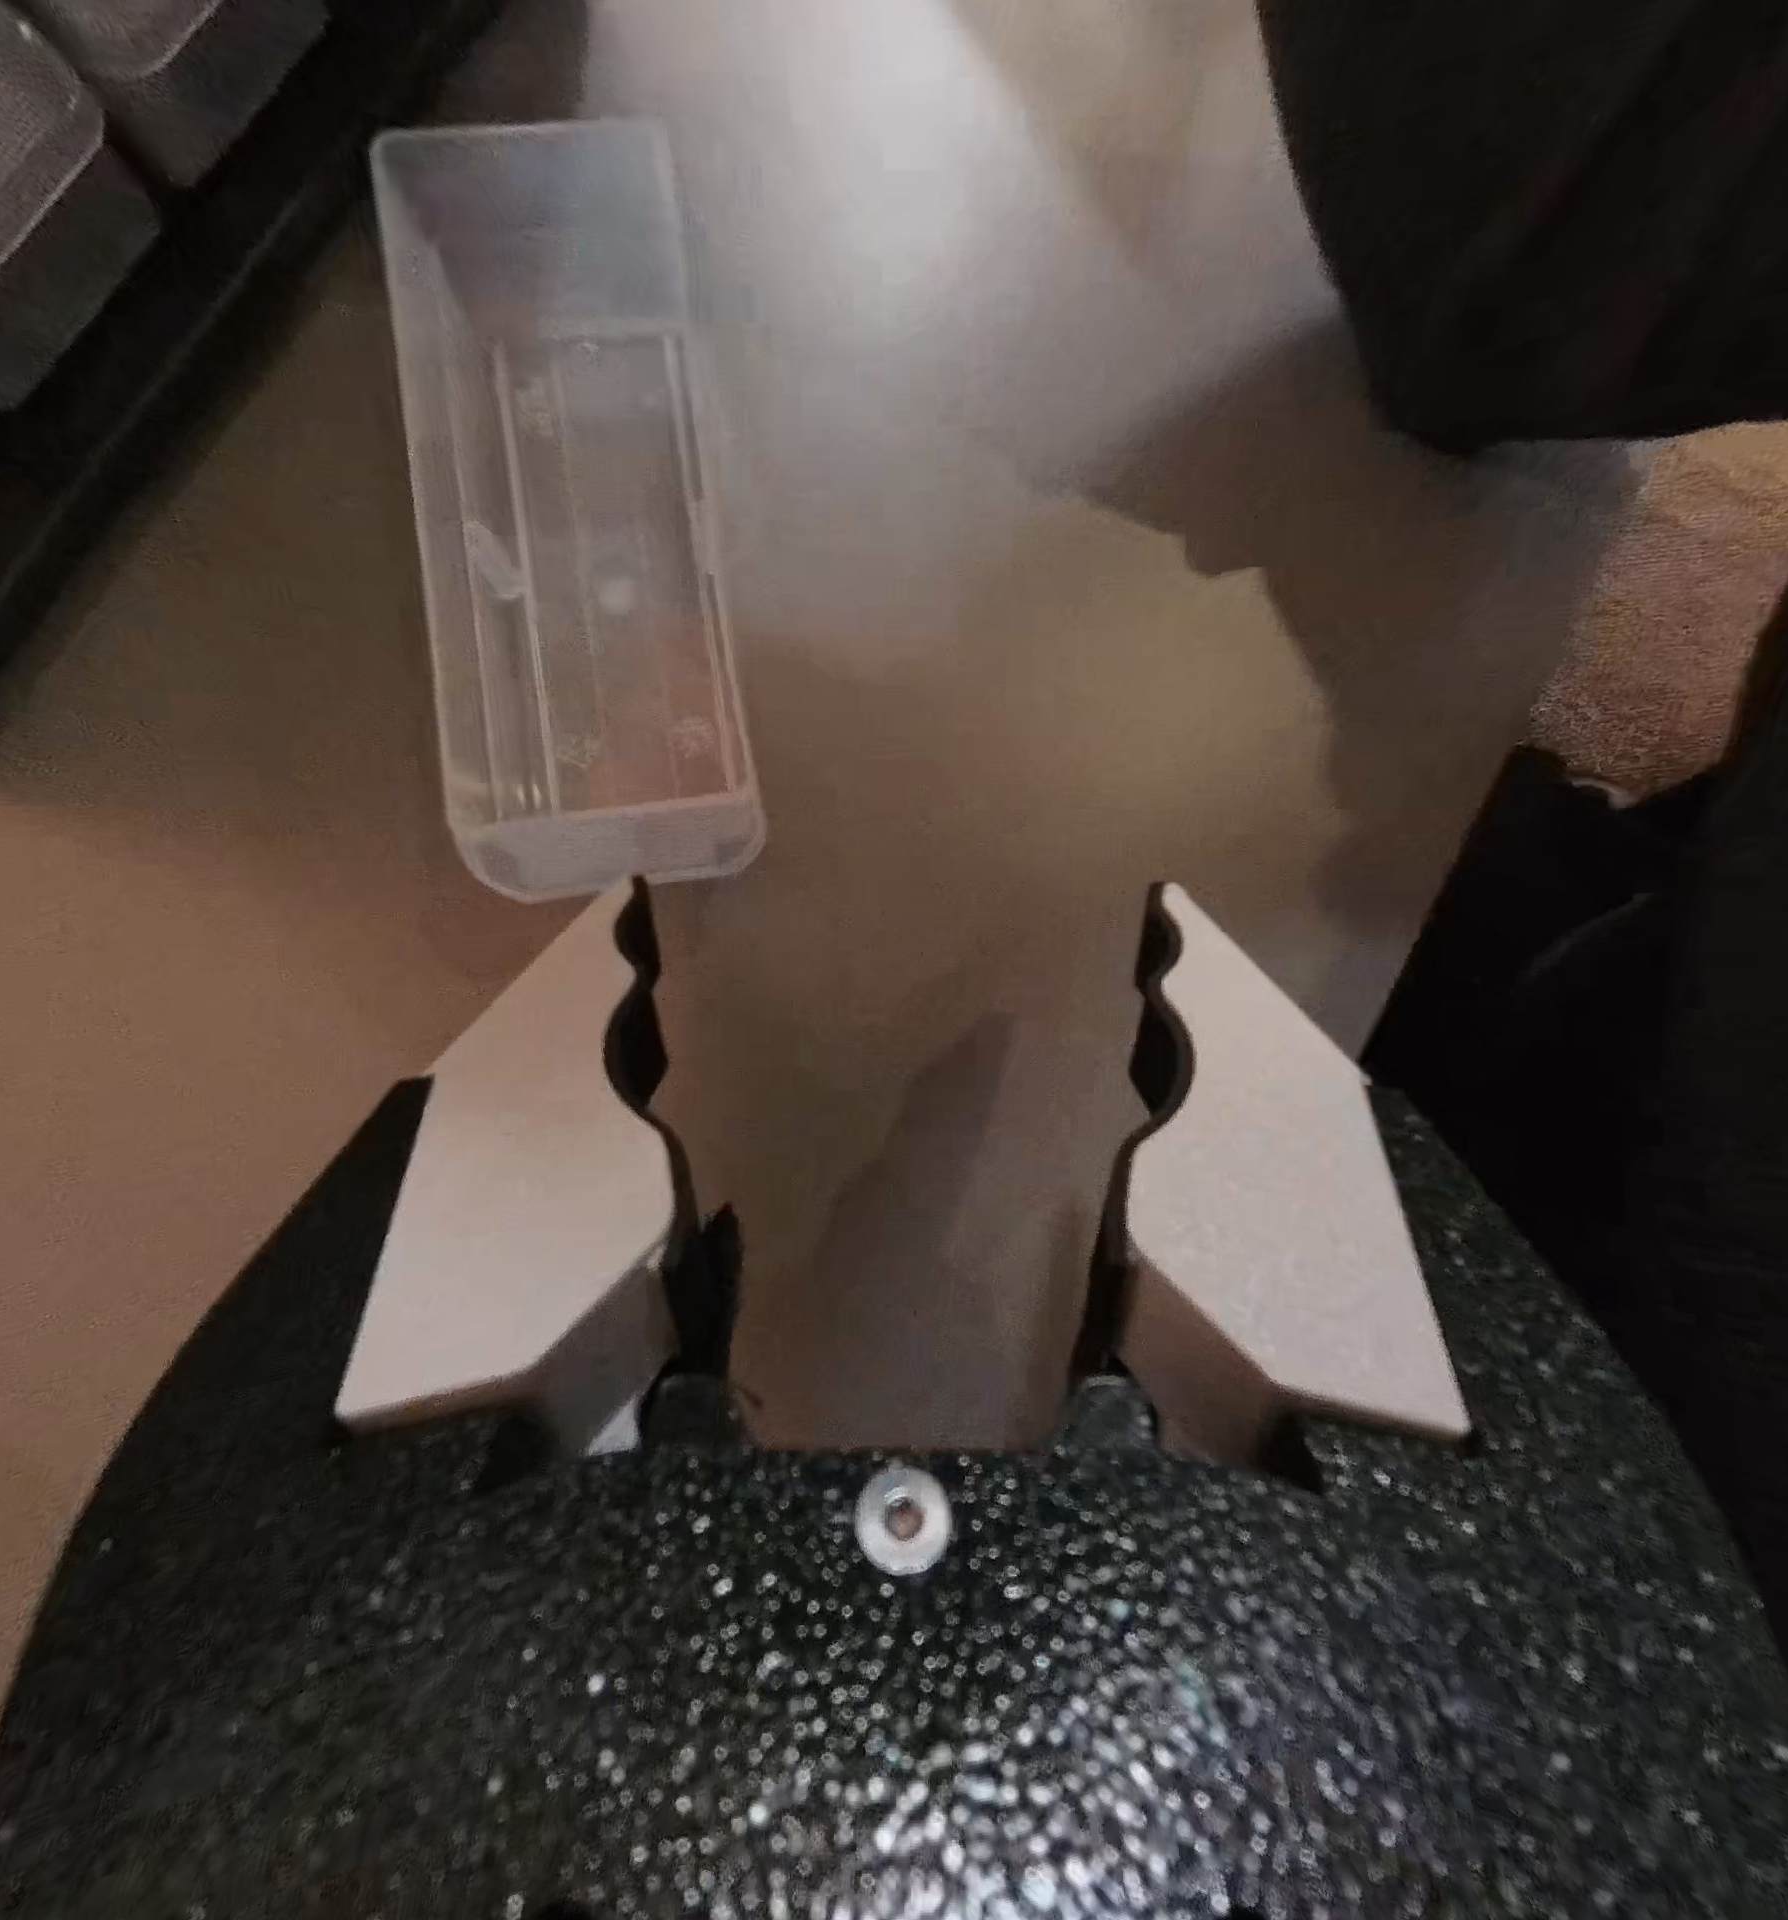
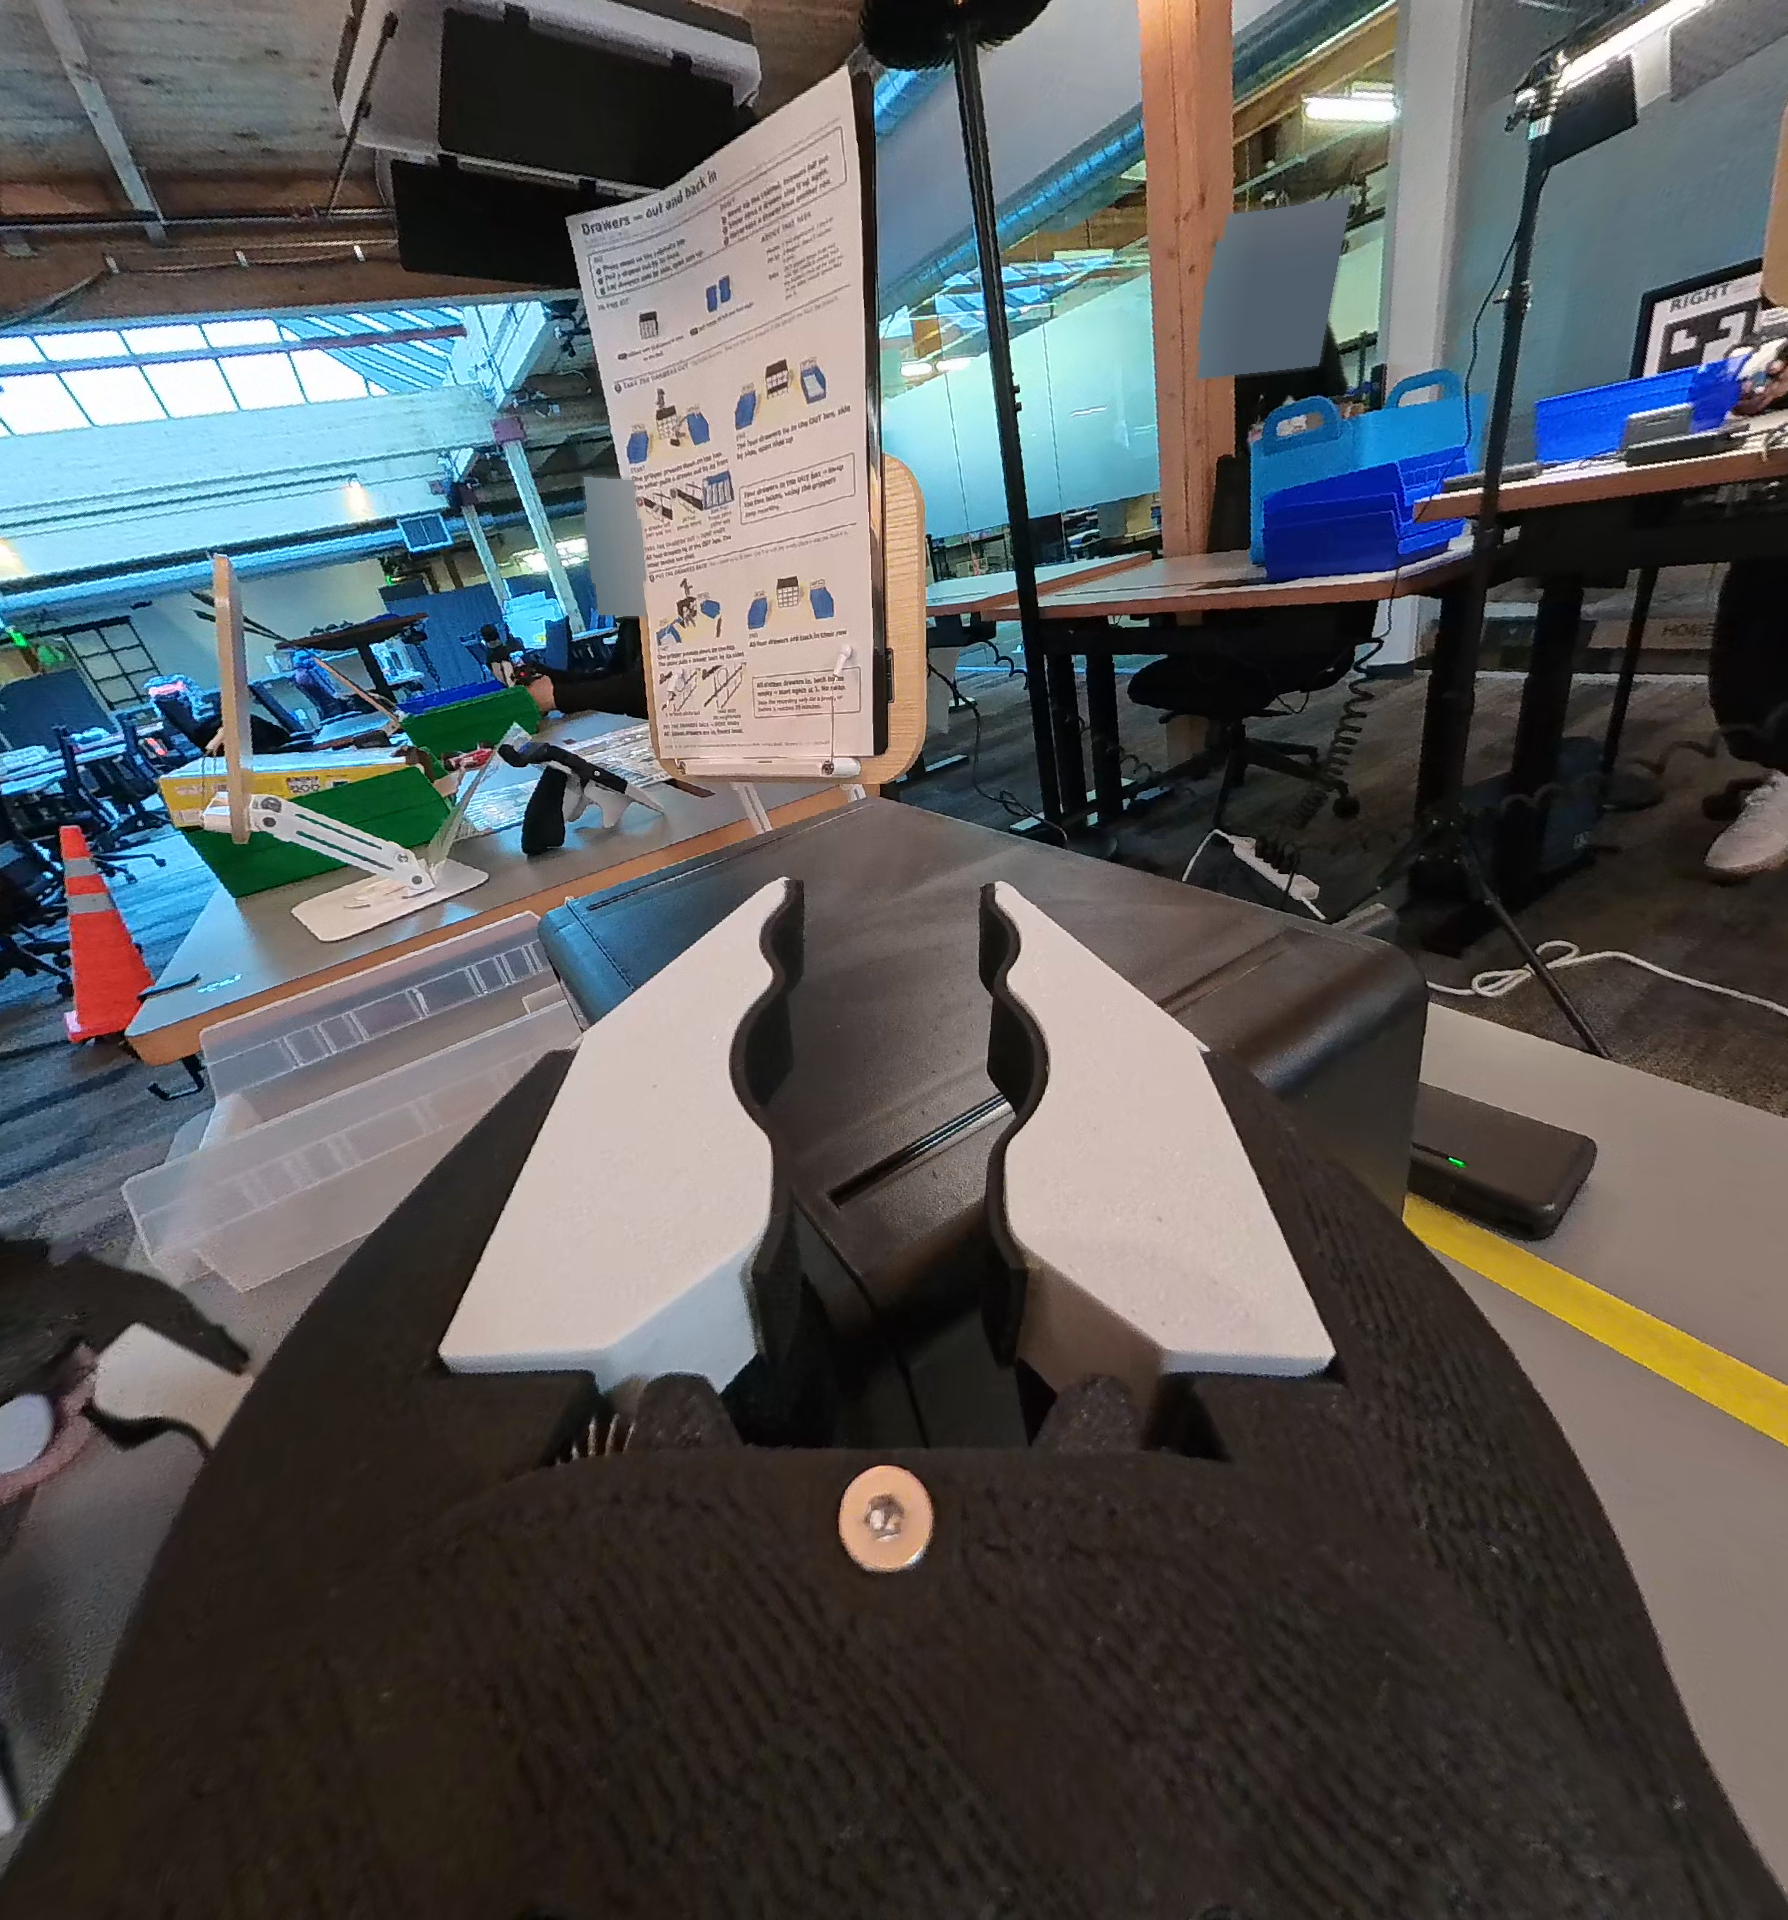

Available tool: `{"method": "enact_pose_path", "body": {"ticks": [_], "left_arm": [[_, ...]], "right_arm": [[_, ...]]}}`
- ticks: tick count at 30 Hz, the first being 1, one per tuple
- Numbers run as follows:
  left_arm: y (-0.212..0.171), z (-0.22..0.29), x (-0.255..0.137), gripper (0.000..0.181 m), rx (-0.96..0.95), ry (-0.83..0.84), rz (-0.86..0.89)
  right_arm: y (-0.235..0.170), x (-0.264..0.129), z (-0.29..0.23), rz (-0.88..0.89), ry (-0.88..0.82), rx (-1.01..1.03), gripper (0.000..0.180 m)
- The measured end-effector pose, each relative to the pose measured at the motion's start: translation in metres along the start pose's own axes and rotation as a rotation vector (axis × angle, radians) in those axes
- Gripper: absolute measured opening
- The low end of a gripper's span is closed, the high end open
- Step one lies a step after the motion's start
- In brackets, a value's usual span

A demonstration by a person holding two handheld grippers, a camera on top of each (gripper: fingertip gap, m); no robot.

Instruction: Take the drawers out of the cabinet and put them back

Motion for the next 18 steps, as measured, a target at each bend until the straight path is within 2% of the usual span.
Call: {"method": "enact_pose_path", "body": {"ticks": [1,2,5,8,10,12,16,18], "left_arm": [[0.001,0.001,-0.003,0.084,0.030,0.023,0.009],[0.003,-0.002,-0.006,0.076,0.076,0.078,0.028],[0.008,-0.013,-0.010,0.081,0.324,0.239,0.086],[0.004,-0.014,0.002,0.082,0.657,0.362,-0.009],[0.005,-0.017,0.010,0.071,0.904,0.460,-0.045],[0.006,-0.022,0.017,0.060,1.040,0.510,-0.075],[0.011,-0.033,0.025,0.017,1.182,0.577,-0.084],[0.013,-0.033,0.026,0.016,1.191,0.569,-0.110]], "right_arm": [[0.000,0.000,0.000,0.000,0.000,0.000,0.033],[0.000,0.000,0.000,0.000,0.000,0.000,0.033],[0.000,0.000,0.000,0.001,0.001,0.000,0.033],[0.000,0.000,0.000,0.006,0.003,0.004,0.033],[0.000,0.000,0.001,0.010,0.007,0.009,0.033],[0.000,-0.001,0.001,0.013,0.009,0.014,0.033],[0.000,-0.001,0.001,0.014,0.011,0.015,0.033],[0.000,-0.001,0.001,0.014,0.011,0.014,0.033]]}}
Point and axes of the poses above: each gripper's, where its closed fingertips meet, x out along the fingers, y out of its top, z = x × y across the jaws, the point moved 6 cm from there along -x, back along the fingers, and after that the axes turned 11 degrees about -x, right-handed, at the moved point
